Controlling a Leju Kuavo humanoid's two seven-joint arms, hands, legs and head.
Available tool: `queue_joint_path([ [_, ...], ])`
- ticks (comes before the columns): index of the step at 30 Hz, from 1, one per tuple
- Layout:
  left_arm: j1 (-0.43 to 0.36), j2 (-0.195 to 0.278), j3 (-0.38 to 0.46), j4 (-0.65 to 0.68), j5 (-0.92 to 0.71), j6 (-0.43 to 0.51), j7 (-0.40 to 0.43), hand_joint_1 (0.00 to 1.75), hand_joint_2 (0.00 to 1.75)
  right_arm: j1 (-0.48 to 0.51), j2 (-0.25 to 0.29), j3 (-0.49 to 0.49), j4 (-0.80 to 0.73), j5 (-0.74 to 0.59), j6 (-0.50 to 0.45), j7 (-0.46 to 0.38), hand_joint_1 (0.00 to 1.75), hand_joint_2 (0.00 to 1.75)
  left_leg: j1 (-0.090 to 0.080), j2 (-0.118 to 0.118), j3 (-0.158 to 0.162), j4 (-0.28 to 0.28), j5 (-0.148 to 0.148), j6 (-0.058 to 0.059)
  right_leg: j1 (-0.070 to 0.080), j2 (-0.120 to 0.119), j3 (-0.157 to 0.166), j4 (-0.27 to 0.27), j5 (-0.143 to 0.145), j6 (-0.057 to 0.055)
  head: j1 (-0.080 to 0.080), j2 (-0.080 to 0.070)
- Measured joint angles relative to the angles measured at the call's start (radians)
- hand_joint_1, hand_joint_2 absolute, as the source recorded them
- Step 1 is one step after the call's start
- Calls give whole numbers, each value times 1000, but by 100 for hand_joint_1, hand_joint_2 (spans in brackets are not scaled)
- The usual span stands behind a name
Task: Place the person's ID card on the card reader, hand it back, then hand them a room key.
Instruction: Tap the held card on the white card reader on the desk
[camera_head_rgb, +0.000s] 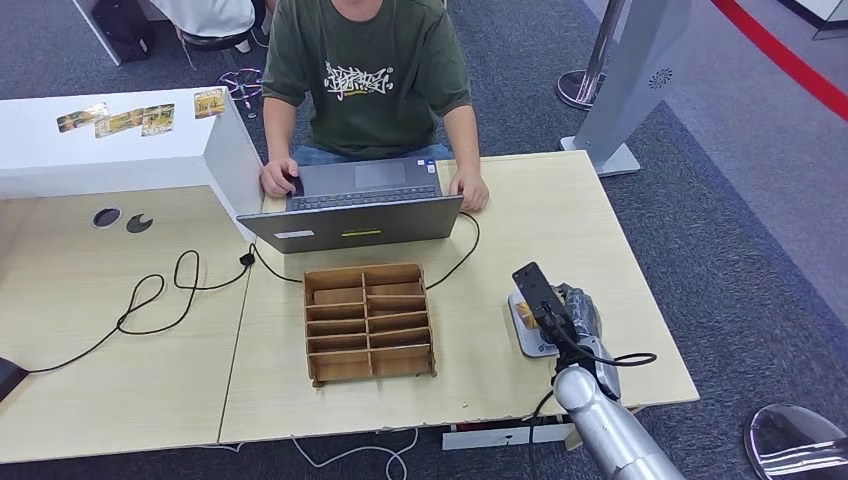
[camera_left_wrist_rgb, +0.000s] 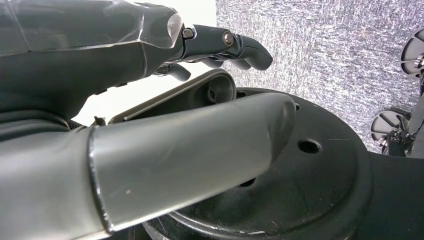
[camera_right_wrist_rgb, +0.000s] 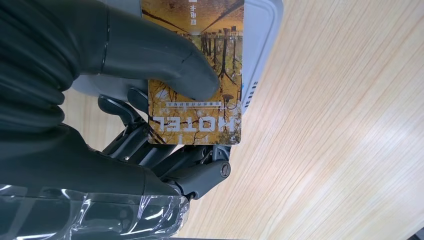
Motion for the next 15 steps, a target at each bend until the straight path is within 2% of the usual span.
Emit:
queue_joint_path([
  [15, 0, 0, 0, 0, 7, 0, -1, 0, 0, -5, 0, 21, 3, -3, -13, -1, 175, 175, 0, 0, 0, 0, 0, 0, 0, 0, 0, 0, 0, 0, 0, 0],
])
